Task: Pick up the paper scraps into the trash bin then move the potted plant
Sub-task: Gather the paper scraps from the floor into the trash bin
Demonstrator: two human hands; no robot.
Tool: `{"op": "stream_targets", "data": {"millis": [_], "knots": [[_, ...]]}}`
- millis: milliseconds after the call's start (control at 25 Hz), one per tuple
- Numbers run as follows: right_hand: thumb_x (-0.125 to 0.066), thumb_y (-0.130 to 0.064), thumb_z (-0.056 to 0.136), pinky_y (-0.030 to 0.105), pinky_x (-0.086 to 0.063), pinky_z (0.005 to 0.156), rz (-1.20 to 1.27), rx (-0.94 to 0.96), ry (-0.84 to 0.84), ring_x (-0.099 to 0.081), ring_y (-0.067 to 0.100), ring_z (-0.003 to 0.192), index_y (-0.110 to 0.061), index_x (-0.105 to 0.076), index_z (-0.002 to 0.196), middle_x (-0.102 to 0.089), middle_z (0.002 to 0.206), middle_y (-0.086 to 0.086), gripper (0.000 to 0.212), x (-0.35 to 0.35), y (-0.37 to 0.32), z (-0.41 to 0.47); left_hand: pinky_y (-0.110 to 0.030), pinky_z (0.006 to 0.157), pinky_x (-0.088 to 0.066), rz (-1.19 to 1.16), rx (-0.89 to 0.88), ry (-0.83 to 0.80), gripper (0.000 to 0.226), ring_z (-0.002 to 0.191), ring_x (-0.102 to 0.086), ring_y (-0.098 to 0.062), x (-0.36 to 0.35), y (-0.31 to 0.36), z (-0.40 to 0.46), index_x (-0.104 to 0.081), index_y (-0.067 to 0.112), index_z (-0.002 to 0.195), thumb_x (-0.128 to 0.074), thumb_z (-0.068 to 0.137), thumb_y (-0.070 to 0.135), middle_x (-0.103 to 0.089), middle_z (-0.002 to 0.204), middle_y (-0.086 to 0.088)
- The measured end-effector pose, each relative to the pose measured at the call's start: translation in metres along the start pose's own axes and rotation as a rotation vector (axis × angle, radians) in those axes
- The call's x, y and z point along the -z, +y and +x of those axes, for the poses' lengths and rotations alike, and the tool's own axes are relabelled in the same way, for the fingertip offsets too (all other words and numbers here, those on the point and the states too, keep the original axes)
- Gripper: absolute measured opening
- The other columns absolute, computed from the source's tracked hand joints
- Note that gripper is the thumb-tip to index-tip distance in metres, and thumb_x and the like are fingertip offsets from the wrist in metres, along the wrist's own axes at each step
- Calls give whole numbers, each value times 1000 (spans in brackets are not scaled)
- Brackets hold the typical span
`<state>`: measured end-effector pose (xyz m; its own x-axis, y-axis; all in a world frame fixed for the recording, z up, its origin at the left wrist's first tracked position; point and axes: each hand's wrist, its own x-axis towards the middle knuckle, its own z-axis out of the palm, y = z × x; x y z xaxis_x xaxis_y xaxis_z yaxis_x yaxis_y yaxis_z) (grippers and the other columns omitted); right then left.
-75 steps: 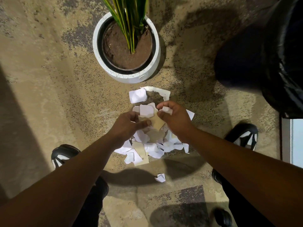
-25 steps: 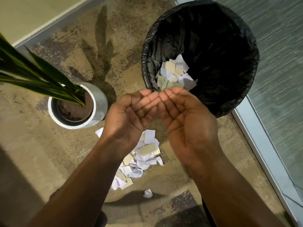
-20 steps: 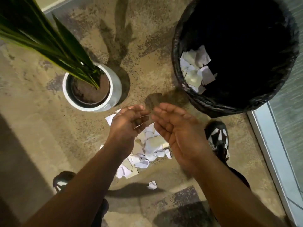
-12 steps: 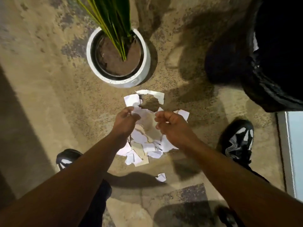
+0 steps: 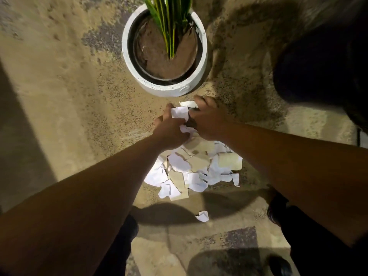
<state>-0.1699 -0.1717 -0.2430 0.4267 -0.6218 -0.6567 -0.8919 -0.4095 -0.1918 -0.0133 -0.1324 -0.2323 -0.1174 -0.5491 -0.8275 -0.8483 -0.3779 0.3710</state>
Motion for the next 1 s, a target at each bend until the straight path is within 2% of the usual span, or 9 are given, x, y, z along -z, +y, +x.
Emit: {"op": "stream_targets", "data": {"millis": [80,240,360,440,520,680,760,840,1000], "knots": [[-63,-26,91,46,-48,98,-9,-6,79,-38,34,136,-20,-57,135,-39,152,7,45,-8,-6,-8,-50,114,-30,106,-67,15,55,144,-25,-43,-3,-2,0,-56,32,138,-63,84,45,-18,162,-13],[-59,-16,93,40,-55,81,242,-62,239,-60,33,108,-15,-71,115,-58,127,9,25,-11,1,-13,-29,83,-44,-167,-10,319,26,102,-56,-19,-4,-1,-12,-71,11,114,-63,90,16,-62,123,-12],[-58,-5,90,30,-49,79,711,-381,387,-61,24,98,-16,-72,95,-63,110,6,18,-13,6,-19,-18,67,-52,-512,140,450,4,97,-66,-20,-4,-2,-16,-70,16,89,-71,86,12,-73,110,-7],[-59,-2,88,32,-51,81,1044,-593,381,-63,22,97,-20,-68,94,-64,100,1,22,-13,10,-17,-20,63,-54,-809,236,446,25,102,-68,-24,-4,-6,-14,-59,19,94,-76,80,6,-72,106,-3],[-60,-4,89,35,-54,84,1079,-606,277,-63,22,99,-20,-69,105,-65,103,2,25,-15,13,-13,-21,63,-56,-978,231,332,48,100,-67,-22,-3,-6,-13,-57,17,119,-78,80,0,-68,110,3],[-66,-28,76,39,-54,87,664,-265,-52,-61,33,110,-15,-65,113,-65,115,13,39,-15,12,-20,-27,77,-48,-423,48,193,61,105,-58,-20,-13,-10,-8,-65,22,129,-83,73,8,-60,119,0],[-76,-39,71,43,-49,99,535,-113,-214,-50,37,125,-13,-54,131,-52,134,17,69,-19,10,-29,-33,88,-50,-247,-11,123,73,116,-54,-26,-22,-10,-6,-60,24,135,-84,68,12,-51,132,-7],[-82,-34,73,45,-42,107,418,-30,-218,-39,38,135,-15,-39,146,-33,151,17,87,-29,7,-36,-43,97,-50,-83,-31,83,78,120,-52,-30,-31,-6,-8,-55,22,137,-85,66,14,-50,137,-9],[-70,-12,82,48,-52,94,373,-33,-25,-53,38,118,-18,-57,129,-44,140,14,48,-54,3,-38,-37,80,-54,-52,-88,162,52,97,-63,-29,-43,2,-14,-65,16,122,-75,72,6,-68,108,-8]]}}
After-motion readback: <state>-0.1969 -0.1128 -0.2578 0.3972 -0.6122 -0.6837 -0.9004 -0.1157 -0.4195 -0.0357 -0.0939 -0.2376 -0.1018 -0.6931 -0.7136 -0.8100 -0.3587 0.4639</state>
